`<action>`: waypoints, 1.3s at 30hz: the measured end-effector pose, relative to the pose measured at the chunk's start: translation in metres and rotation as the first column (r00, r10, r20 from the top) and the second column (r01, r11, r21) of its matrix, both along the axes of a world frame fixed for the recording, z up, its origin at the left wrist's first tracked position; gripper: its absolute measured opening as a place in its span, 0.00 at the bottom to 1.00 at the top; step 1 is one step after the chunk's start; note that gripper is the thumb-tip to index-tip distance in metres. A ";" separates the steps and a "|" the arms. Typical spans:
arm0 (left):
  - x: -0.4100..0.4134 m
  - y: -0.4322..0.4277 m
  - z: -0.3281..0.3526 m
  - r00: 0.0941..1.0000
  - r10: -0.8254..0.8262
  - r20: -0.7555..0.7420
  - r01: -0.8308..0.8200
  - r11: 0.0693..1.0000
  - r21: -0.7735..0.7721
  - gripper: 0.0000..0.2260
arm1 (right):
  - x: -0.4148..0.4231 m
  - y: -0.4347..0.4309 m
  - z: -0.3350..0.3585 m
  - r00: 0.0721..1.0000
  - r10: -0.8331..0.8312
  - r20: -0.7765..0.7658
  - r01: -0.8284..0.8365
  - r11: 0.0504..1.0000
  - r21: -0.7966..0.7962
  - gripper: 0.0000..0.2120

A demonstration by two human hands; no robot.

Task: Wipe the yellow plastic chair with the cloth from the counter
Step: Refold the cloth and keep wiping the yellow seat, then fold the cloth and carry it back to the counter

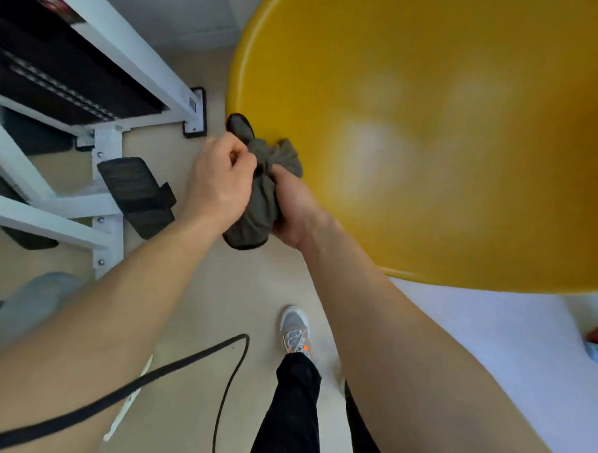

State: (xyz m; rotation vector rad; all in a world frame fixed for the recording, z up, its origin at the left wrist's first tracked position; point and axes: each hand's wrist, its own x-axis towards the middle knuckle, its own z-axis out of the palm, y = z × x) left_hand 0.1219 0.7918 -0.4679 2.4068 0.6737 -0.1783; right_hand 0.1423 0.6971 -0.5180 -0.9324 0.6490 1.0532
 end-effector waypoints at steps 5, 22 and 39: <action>0.003 -0.040 0.068 0.860 0.351 -0.370 -0.510 0.614 -0.603 0.23 | -0.023 -0.082 0.084 0.894 0.280 0.349 -0.203 0.949 -0.243 0.10; -0.001 -0.209 0.324 0.903 -0.423 0.077 0.270 0.419 -0.867 0.24 | -0.037 -0.324 0.369 0.749 0.130 0.649 0.068 0.960 -0.270 0.30; 0.005 -0.196 0.383 0.993 0.015 0.121 0.115 0.210 -0.971 0.18 | -0.025 -0.373 0.430 0.682 0.018 0.731 0.480 0.743 -0.466 0.11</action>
